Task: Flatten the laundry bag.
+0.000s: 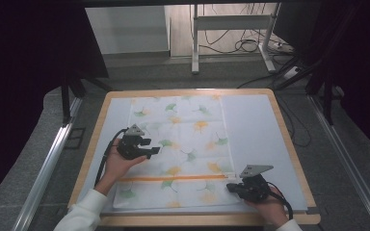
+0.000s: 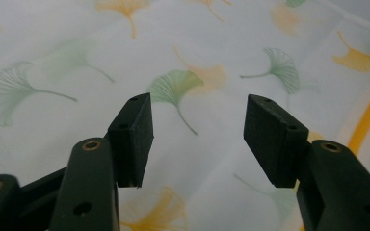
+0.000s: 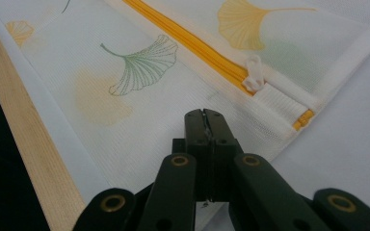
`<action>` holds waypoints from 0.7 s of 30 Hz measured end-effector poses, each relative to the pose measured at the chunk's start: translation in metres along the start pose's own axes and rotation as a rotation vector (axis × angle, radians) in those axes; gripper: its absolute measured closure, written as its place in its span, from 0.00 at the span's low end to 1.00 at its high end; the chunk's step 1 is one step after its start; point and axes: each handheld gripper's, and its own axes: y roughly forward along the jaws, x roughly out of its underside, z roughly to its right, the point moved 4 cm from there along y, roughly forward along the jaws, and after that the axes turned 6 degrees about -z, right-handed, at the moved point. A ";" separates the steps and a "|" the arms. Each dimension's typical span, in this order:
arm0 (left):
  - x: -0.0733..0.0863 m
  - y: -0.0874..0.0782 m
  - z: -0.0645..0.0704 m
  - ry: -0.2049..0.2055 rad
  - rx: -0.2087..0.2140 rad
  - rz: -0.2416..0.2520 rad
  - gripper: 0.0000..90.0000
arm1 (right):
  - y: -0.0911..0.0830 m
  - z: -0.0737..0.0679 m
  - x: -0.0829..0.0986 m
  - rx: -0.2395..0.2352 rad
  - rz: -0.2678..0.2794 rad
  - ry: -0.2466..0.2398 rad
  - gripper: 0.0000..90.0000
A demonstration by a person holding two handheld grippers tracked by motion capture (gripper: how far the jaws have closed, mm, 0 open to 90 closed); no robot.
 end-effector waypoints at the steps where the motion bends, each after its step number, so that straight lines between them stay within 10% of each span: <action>1: 0.003 0.000 0.003 -0.001 0.005 0.001 0.48 | 0.000 0.000 0.000 0.002 0.000 -0.001 0.99; 21: 0.037 0.010 0.074 0.097 0.046 -0.062 0.47 | 0.000 -0.002 0.000 0.015 0.001 -0.014 0.99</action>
